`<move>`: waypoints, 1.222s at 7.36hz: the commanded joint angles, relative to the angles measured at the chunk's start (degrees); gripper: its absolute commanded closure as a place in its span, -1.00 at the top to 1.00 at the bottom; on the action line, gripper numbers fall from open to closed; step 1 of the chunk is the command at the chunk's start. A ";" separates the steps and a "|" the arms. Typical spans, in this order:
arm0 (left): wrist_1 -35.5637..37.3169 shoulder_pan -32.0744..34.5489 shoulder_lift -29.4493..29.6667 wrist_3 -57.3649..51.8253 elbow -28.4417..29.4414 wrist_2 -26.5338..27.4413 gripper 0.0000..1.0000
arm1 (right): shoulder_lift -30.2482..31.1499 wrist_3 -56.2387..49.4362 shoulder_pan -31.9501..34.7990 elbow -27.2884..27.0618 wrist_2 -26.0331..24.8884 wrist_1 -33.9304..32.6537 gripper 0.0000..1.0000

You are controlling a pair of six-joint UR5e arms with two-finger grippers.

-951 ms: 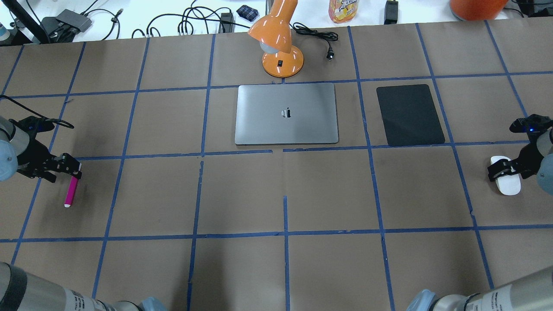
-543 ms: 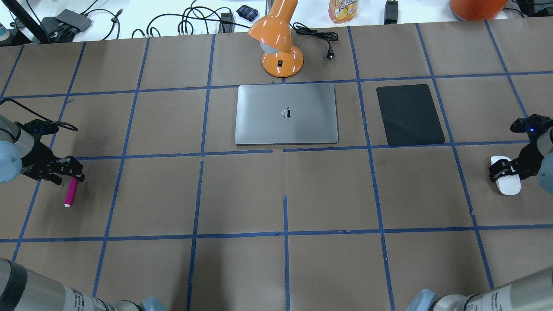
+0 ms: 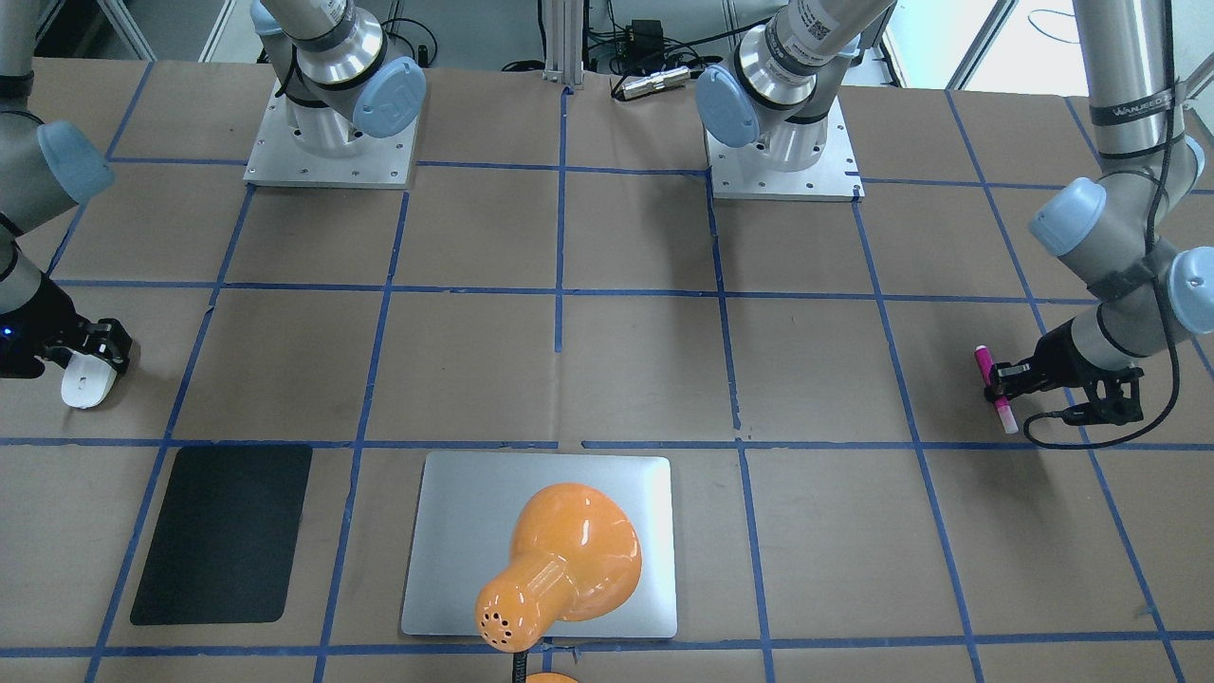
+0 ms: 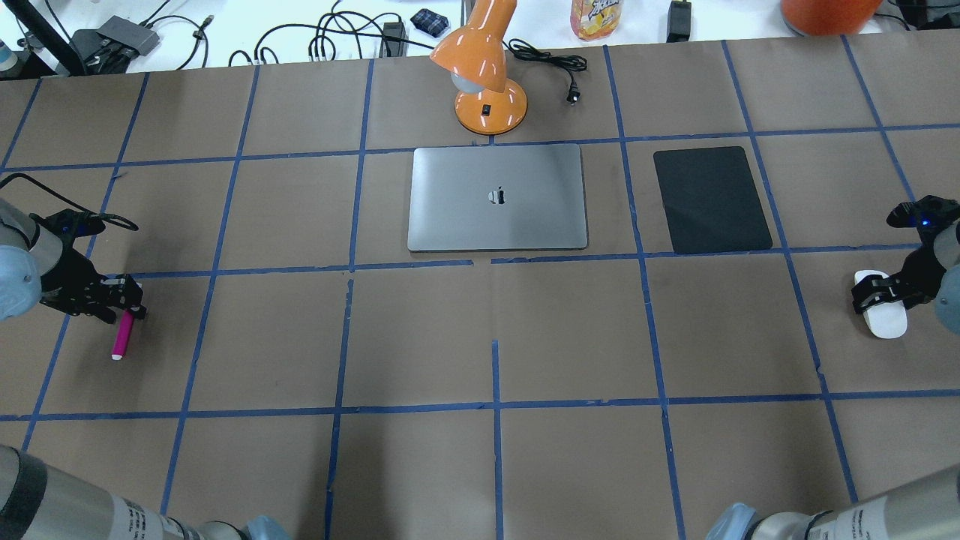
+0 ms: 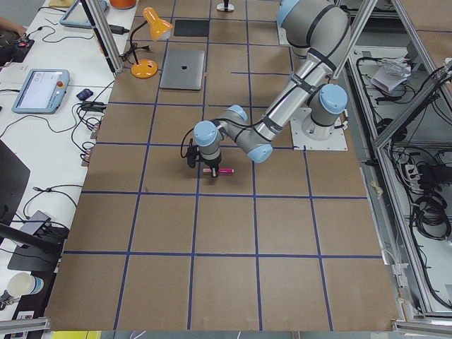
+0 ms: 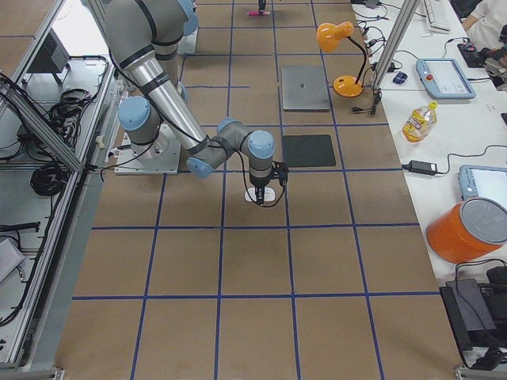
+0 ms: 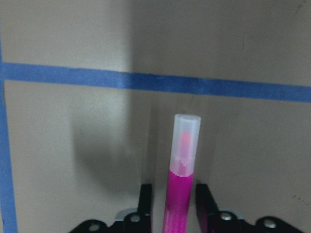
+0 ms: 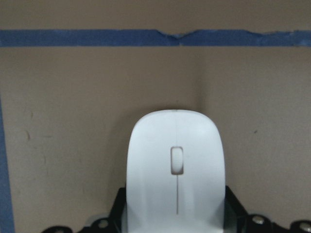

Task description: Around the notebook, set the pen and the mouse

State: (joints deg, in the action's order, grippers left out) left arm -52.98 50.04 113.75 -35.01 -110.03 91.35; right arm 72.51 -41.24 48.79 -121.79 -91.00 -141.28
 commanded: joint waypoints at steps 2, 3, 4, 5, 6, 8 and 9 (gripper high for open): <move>-0.19 0.06 -0.11 1.25 0.34 0.14 -1.00 | 2.27 2.47 3.22 1.20 -0.15 1.52 0.16; -0.19 1.11 -1.59 5.35 0.43 0.15 -1.00 | 2.72 5.18 5.77 4.08 -0.32 5.19 0.16; -0.89 3.29 -3.26 14.96 1.56 -0.46 -1.00 | 2.03 7.99 9.10 7.42 -0.06 7.40 0.16; -0.98 6.10 -4.49 20.19 2.53 -0.30 -1.00 | 1.41 11.15 13.39 10.41 -0.06 8.47 0.16; -1.33 8.91 -5.38 27.29 2.28 -0.55 -1.00 | 0.62 16.14 17.96 13.13 -0.06 9.96 0.16; -3.52 15.49 -7.22 44.61 2.10 -2.84 -1.00 | -7.16 25.82 25.45 19.98 0.12 10.15 0.16; -3.62 19.18 -7.58 52.69 2.10 -2.84 -1.00 | -10.77 27.34 27.48 24.11 0.03 10.49 0.16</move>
State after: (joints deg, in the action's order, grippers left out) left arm -55.89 64.67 106.94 7.41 -107.91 88.92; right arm 66.64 -17.49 72.83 -102.68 -90.95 -131.14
